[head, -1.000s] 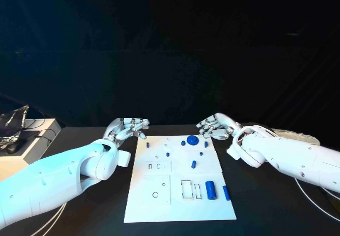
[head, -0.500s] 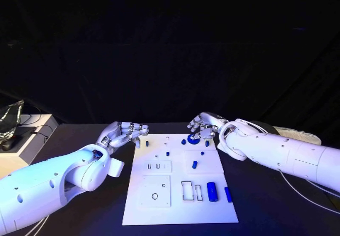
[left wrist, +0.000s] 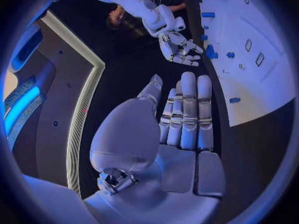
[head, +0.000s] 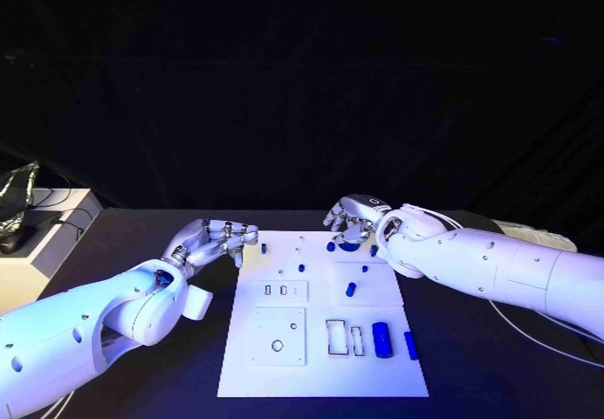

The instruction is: Assemble the parts on the task board

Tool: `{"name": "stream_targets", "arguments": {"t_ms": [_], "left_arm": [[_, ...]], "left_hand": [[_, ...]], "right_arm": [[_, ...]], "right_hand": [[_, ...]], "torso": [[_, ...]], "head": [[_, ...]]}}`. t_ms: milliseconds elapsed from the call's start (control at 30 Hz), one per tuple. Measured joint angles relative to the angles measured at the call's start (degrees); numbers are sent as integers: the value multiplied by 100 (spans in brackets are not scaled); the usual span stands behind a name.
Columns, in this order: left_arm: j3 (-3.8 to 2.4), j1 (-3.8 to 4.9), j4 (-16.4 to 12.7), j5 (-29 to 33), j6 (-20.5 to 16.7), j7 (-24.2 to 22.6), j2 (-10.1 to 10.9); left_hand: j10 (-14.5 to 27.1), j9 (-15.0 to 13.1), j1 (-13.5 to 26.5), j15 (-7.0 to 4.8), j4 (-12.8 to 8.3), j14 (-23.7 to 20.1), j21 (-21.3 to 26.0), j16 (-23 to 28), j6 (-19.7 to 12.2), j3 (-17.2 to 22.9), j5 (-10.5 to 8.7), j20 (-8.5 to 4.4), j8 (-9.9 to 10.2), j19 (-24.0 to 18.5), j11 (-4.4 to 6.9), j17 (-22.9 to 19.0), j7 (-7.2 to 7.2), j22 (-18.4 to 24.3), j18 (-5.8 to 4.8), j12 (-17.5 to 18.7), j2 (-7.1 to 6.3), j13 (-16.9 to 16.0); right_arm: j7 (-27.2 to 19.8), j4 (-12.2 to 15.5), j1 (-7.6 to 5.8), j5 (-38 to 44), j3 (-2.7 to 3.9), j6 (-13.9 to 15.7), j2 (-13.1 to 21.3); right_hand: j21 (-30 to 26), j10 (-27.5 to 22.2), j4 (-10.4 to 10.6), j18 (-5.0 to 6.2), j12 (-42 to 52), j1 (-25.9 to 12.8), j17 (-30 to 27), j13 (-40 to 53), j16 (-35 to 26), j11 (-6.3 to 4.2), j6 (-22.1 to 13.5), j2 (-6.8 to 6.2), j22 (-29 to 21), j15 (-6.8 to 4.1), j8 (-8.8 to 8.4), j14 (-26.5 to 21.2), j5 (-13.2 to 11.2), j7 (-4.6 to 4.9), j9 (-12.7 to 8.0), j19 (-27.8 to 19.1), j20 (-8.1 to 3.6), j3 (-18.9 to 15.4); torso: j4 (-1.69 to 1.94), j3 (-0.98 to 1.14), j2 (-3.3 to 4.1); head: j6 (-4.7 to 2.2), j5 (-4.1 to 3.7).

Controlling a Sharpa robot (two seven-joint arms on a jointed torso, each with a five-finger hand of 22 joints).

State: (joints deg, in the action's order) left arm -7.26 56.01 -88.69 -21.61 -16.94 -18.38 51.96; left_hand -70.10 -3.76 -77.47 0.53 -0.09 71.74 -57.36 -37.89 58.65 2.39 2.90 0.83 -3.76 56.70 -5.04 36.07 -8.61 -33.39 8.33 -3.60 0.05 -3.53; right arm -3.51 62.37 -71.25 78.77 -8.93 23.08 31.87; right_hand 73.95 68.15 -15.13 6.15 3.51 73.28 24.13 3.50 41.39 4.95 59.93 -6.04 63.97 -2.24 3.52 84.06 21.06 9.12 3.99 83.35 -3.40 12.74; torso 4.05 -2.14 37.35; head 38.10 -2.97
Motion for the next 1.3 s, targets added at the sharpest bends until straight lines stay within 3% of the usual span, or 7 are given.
{"name": "stream_targets", "arguments": {"t_ms": [133,233,400,467,633,1033,1300], "left_arm": [[-7,0,-25,-7,15,26,30],[-13,0,-40,-10,20,40,52],[-16,0,-38,-15,20,57,67],[-18,0,-27,-16,20,60,69],[-19,1,25,-15,19,66,74],[-19,1,40,-3,18,77,79],[-20,1,43,5,17,83,79]], "left_hand": [[228,0,17,21,1,21,-23,45,0,-33,0,1,0,-1,-48,-14,0,-1,2,0,-17,0],[357,0,47,21,-23,21,-23,117,-12,-57,0,20,-1,-20,-90,-79,-12,-1,10,0,13,0],[396,0,70,52,-46,53,-23,156,-20,-112,0,40,-1,-40,-89,-168,-20,-14,49,0,36,0],[407,0,70,52,-46,52,-23,156,-20,-112,0,40,-1,-39,-100,-178,-20,-15,51,0,36,0],[428,0,70,52,-62,53,-23,156,-20,-128,0,62,-1,-18,-120,-194,-20,-15,58,0,36,1],[469,1,92,51,-63,52,-22,156,-20,-159,-1,62,-1,-18,-120,-220,-20,-22,65,0,59,1],[469,1,92,51,-63,52,-22,156,-20,-159,-1,62,-1,-18,-120,-235,-20,-22,67,0,58,1]], "right_arm": [[184,82,-6,380,0,-8,2],[315,147,-9,639,-1,-20,13],[489,279,-9,941,-3,-59,71],[541,321,-9,1016,-3,-77,91],[665,366,-5,1164,-3,-123,99],[853,217,28,1351,-7,-230,61],[895,130,45,1386,-8,-285,13]], "right_hand": [[-117,-138,115,1,0,-7,-299,-1,185,15,231,-7,-50,5,0,4,-81,-85,3,22,18,-42],[-214,-177,220,1,0,12,-473,-1,287,32,303,-26,-94,34,0,-12,-110,-83,-13,31,22,-111],[-362,-346,654,7,1,183,-856,-1,514,54,307,-197,-82,63,0,-22,-142,-83,-15,56,86,-319],[-409,-617,840,95,1,239,-973,-1,594,89,331,-253,-58,68,0,-15,-158,-63,-15,56,86,-370],[-557,-670,1217,139,1,347,-1246,0,755,116,375,-361,15,84,0,2,-168,-52,-14,56,127,-441],[-795,-710,1188,138,1,356,-1489,0,901,136,391,-370,253,106,0,-20,-43,-41,-14,56,127,-288],[-868,-706,987,136,1,308,-1522,-6,921,132,397,-231,344,105,0,-21,-225,-34,-19,56,127,258]], "torso": [[37,-9,40],[54,-9,66],[76,-10,87],[84,-12,92],[85,-12,110],[98,-18,141],[99,-18,161]], "head": [[10,-19],[14,-32],[24,-53],[25,-55],[5,-53],[18,-67],[18,-55]]}}
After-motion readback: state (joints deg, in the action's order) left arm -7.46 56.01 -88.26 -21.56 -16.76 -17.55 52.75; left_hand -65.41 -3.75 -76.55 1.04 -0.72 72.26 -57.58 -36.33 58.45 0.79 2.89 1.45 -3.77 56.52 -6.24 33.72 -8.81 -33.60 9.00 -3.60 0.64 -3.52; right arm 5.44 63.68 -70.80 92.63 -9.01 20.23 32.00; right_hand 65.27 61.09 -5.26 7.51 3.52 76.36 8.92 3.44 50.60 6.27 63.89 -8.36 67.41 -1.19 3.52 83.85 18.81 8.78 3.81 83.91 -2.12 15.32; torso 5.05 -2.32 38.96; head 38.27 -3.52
